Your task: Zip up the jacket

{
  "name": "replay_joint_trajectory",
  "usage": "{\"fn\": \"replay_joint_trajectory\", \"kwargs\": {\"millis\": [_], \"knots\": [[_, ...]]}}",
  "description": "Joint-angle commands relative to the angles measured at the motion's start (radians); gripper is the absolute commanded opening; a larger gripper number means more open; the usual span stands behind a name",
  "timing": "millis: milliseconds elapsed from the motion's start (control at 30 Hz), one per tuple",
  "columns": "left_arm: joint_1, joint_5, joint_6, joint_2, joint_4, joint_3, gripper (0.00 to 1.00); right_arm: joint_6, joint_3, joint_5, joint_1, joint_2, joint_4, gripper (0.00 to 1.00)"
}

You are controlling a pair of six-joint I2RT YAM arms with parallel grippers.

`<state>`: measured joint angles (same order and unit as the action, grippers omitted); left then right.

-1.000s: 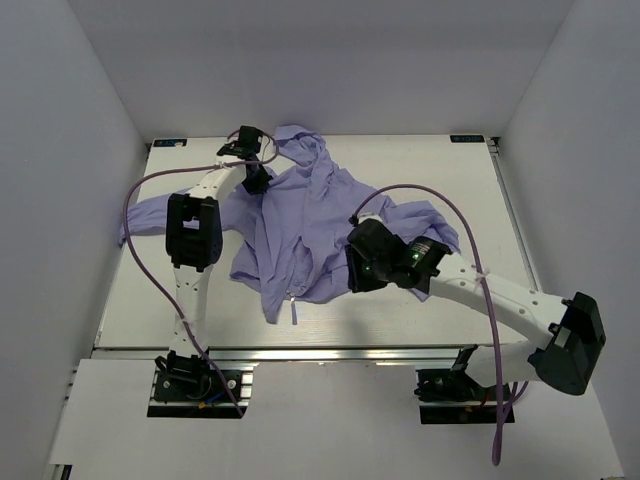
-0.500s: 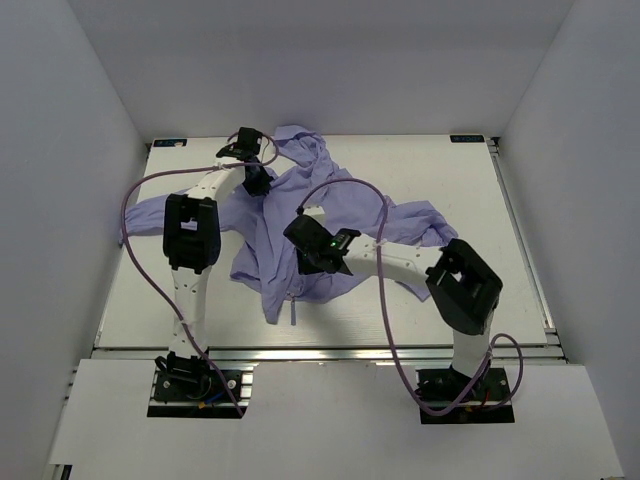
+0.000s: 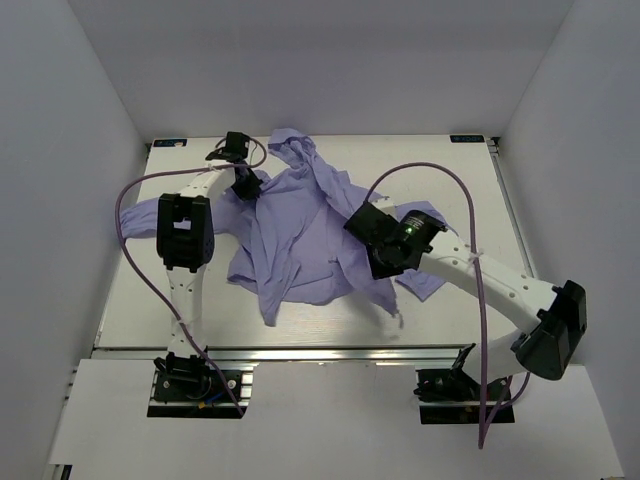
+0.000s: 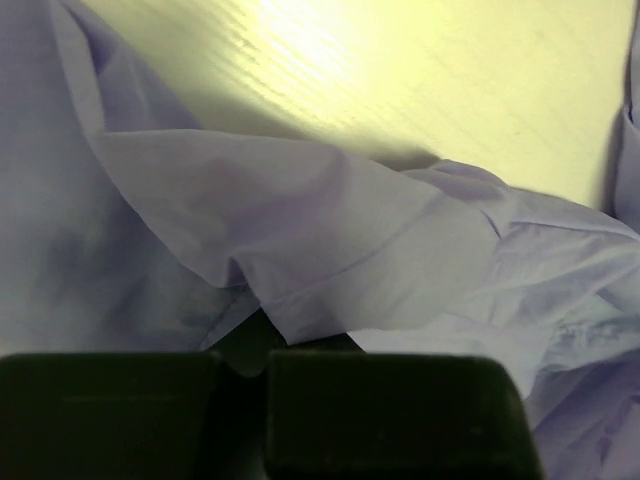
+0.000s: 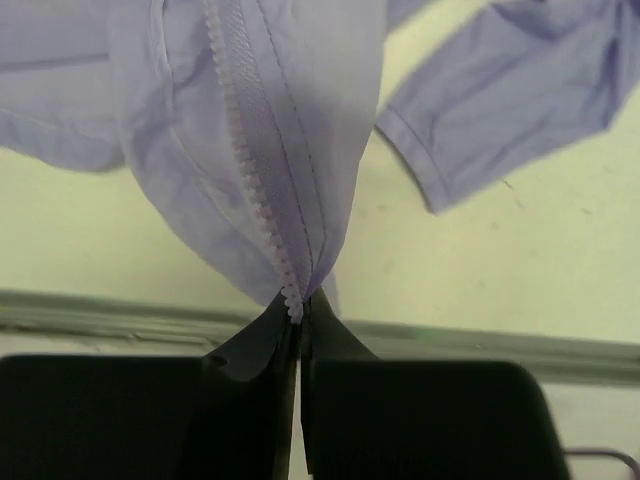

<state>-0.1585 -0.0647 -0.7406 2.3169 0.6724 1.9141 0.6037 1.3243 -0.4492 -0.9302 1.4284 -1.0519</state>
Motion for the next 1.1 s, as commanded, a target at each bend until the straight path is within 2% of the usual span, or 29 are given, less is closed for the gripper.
{"fn": "replay_joint_trajectory", "kwargs": {"millis": [0, 67, 133, 167, 200, 267, 300, 333, 367, 433, 467, 533, 600, 667, 767, 833, 900, 967, 1067], "knots": [[0.0, 0.016, 0.007, -0.076, -0.017, -0.015, 0.0, -0.048, 0.053, 0.009, -0.016, 0.036, -0.249, 0.0], [0.0, 0.025, 0.009, -0.074, -0.019, -0.02, 0.0, -0.07, 0.029, 0.059, -0.053, 0.07, -0.189, 0.0], [0.0, 0.023, 0.009, -0.076, -0.014, -0.026, 0.0, -0.119, 0.004, 0.116, -0.122, 0.136, -0.111, 0.07], [0.001, 0.02, 0.009, -0.077, -0.013, -0.027, 0.0, -0.139, 0.006, 0.169, -0.154, 0.162, -0.023, 0.12], [-0.001, 0.016, 0.009, -0.079, -0.011, -0.03, 0.01, -0.183, 0.024, 0.197, -0.185, 0.222, 0.019, 0.24], [-0.001, 0.016, 0.015, -0.085, -0.01, -0.032, 0.19, -0.222, 0.073, 0.257, -0.261, 0.285, 0.087, 0.38], [-0.001, 0.017, 0.023, -0.086, -0.007, -0.03, 0.27, -0.24, 0.096, 0.28, -0.277, 0.328, 0.113, 0.5], [-0.001, 0.019, 0.029, -0.093, -0.005, -0.03, 0.39, -0.283, 0.113, 0.309, -0.294, 0.336, 0.142, 0.58], [0.0, 0.019, 0.035, -0.097, -0.004, -0.029, 0.45, -0.292, 0.112, 0.367, -0.294, 0.328, 0.201, 0.69], [0.001, 0.023, 0.064, -0.106, 0.007, -0.024, 0.53, -0.312, 0.095, 0.371, -0.286, 0.296, 0.233, 0.75], [0.001, 0.026, 0.078, -0.119, 0.016, -0.018, 0.64, -0.305, 0.086, 0.338, -0.277, 0.273, 0.242, 0.77], [-0.001, 0.032, 0.115, -0.139, 0.039, -0.013, 0.74, -0.294, 0.053, 0.358, -0.209, 0.181, 0.289, 0.8], [-0.01, 0.029, 0.173, -0.175, 0.068, -0.013, 0.77, -0.285, -0.013, 0.44, -0.127, 0.087, 0.357, 0.8], [-0.032, 0.003, 0.228, -0.217, 0.085, -0.015, 0.82, -0.248, -0.083, 0.518, 0.023, 0.011, 0.389, 0.8], [-0.119, -0.137, 0.352, -0.244, 0.13, -0.007, 0.87, -0.222, -0.131, 0.531, 0.194, -0.038, 0.44, 0.8], [-0.2, -0.19, 0.458, -0.258, 0.128, -0.009, 0.89, -0.239, -0.131, 0.517, 0.258, -0.036, 0.472, 0.8], [-0.255, -0.164, 0.565, -0.245, 0.099, -0.01, 0.92, -0.283, -0.094, 0.469, 0.283, 0.003, 0.492, 0.79], [-0.279, -0.089, 0.615, -0.222, 0.09, 0.008, 0.92, -0.303, -0.064, 0.475, 0.327, 0.077, 0.523, 0.78], [-0.306, -0.086, 0.655, -0.148, 0.11, 0.057, 0.91, -0.308, 0.016, 0.544, 0.405, 0.212, 0.541, 0.73]]}}
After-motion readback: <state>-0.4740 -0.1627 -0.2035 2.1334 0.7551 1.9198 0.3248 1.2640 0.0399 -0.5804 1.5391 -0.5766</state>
